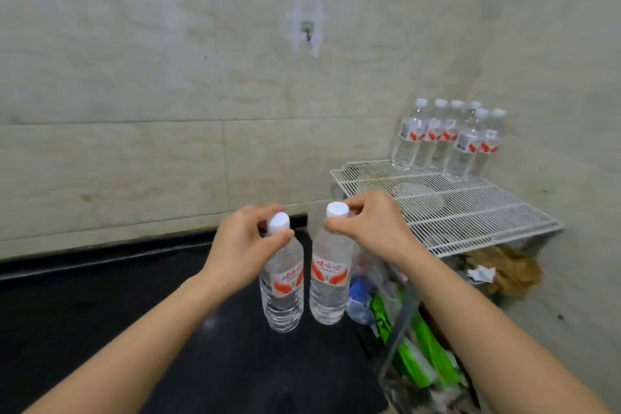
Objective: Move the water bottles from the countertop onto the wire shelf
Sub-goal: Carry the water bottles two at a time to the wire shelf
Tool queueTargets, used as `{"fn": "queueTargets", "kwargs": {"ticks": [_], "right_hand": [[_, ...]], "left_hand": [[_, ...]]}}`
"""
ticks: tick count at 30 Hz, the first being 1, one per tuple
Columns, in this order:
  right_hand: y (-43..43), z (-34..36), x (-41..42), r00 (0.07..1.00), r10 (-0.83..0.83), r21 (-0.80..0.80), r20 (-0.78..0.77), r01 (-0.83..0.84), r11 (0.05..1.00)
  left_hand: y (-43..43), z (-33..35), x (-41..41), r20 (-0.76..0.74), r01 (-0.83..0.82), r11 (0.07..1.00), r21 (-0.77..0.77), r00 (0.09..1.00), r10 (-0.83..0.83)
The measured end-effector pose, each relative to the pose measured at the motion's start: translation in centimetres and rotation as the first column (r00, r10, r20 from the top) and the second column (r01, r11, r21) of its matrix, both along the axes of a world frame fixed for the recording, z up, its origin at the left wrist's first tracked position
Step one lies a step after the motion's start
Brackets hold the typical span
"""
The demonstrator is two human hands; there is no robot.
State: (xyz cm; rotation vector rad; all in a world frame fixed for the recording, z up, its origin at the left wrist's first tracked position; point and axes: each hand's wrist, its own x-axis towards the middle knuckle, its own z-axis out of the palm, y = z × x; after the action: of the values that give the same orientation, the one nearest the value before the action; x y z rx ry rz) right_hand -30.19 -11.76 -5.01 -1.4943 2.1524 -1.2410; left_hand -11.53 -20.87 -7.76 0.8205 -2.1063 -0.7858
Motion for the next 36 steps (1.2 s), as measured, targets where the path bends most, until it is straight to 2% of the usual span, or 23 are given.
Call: {"fn": "queueTargets", "kwargs": {"ticks": [8,12,17,21,24,29,36], "right_hand": [[0.4,6.5,-11.7,0.998,-0.059,-0.163,-0.008,0.057,0.985],[-0.5,8.6,-17.7,0.995,-0.085,-0.171,-0.054,0.074,0.982],[-1.7,9.5,-25.1,0.994,-0.056,-0.122,-0.089,0.045,0.992],[-2.9,9.9,-30.8,0.994,-0.045,-0.063,-0.097,0.039,0.997],[-4.0,10.0,-35.1,0.992,-0.042,-0.026,-0.123,0.039,0.999],[-6.2,10.0,-41.5,0.988,0.007,0.081,-0.157,0.006,0.997],[-9.1,9.6,-49.4,0.970,0.120,0.198,-0.212,-0.078,0.977]], "left_hand": [[-1.8,5.9,-13.3,-0.287,0.102,0.991,0.085,0.955,-0.074],[-3.3,7.6,-19.9,-0.351,0.161,0.984,0.078,0.928,-0.124],[-5.0,8.5,-27.6,-0.326,0.238,0.968,0.077,0.924,-0.201],[-6.8,8.7,-33.2,-0.285,0.231,0.969,0.090,0.938,-0.197],[-7.8,8.7,-37.2,-0.207,0.226,0.974,0.037,0.955,-0.213],[-8.5,8.4,-43.7,-0.160,0.129,0.992,0.011,0.979,-0.125],[-9.2,8.7,-50.6,-0.075,0.113,0.992,0.050,0.991,-0.109]]}}
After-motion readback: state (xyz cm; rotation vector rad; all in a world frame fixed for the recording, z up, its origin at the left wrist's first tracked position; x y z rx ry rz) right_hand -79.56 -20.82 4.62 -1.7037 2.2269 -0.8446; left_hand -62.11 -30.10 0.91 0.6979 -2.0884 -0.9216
